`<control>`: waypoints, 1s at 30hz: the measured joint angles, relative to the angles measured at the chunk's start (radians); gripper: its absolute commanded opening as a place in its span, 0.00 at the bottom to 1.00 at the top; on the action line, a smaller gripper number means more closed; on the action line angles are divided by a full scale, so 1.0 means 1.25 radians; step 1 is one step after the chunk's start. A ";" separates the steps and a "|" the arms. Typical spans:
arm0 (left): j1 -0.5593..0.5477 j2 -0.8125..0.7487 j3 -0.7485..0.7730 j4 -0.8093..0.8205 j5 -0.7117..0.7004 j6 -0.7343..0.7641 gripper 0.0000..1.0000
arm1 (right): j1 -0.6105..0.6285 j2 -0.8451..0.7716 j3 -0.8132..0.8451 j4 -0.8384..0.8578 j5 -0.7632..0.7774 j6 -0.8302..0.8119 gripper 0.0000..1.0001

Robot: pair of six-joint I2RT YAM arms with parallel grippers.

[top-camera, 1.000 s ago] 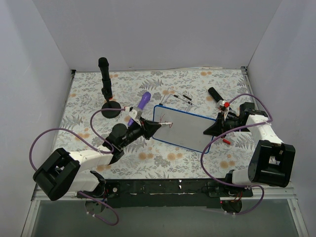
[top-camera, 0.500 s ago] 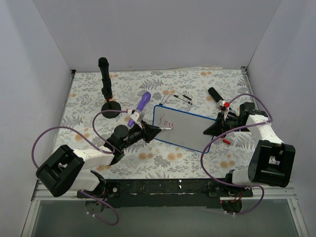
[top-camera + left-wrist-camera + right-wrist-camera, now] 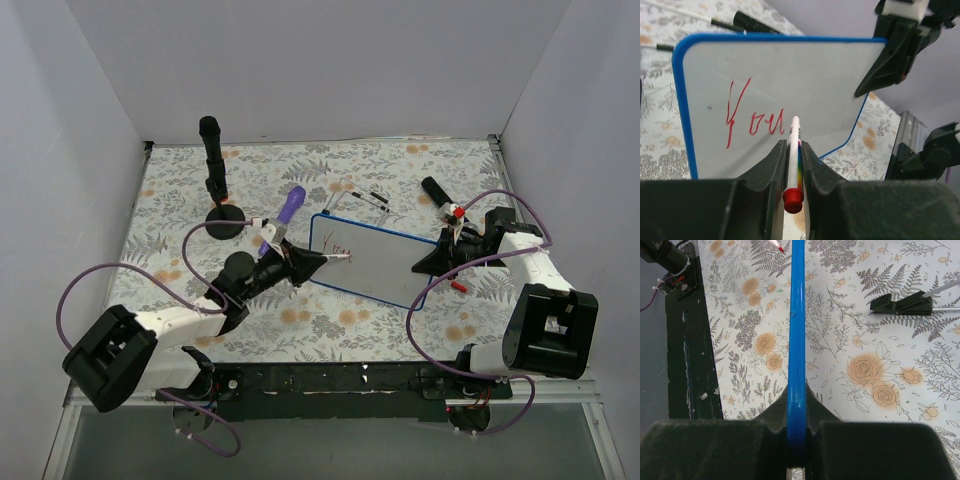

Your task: Write a sentence on the whiteboard

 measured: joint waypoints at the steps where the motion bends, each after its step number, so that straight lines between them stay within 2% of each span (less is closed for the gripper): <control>1: 0.000 -0.025 0.000 -0.009 0.003 -0.002 0.00 | 0.000 0.000 0.000 0.000 0.000 0.000 0.01; 8: 0.001 -0.268 0.004 -0.105 0.000 -0.004 0.00 | 0.000 0.000 0.000 0.000 0.000 -0.001 0.01; 16: 0.002 -0.460 -0.040 -0.213 -0.035 -0.035 0.00 | 0.000 0.000 -0.001 0.000 0.000 -0.001 0.01; 22: 0.002 -0.516 -0.093 -0.263 -0.055 -0.068 0.00 | 0.000 0.000 -0.002 0.000 0.000 -0.001 0.01; 30: 0.002 -0.515 -0.105 -0.284 -0.060 -0.079 0.00 | 0.000 0.000 -0.006 0.000 -0.003 -0.001 0.01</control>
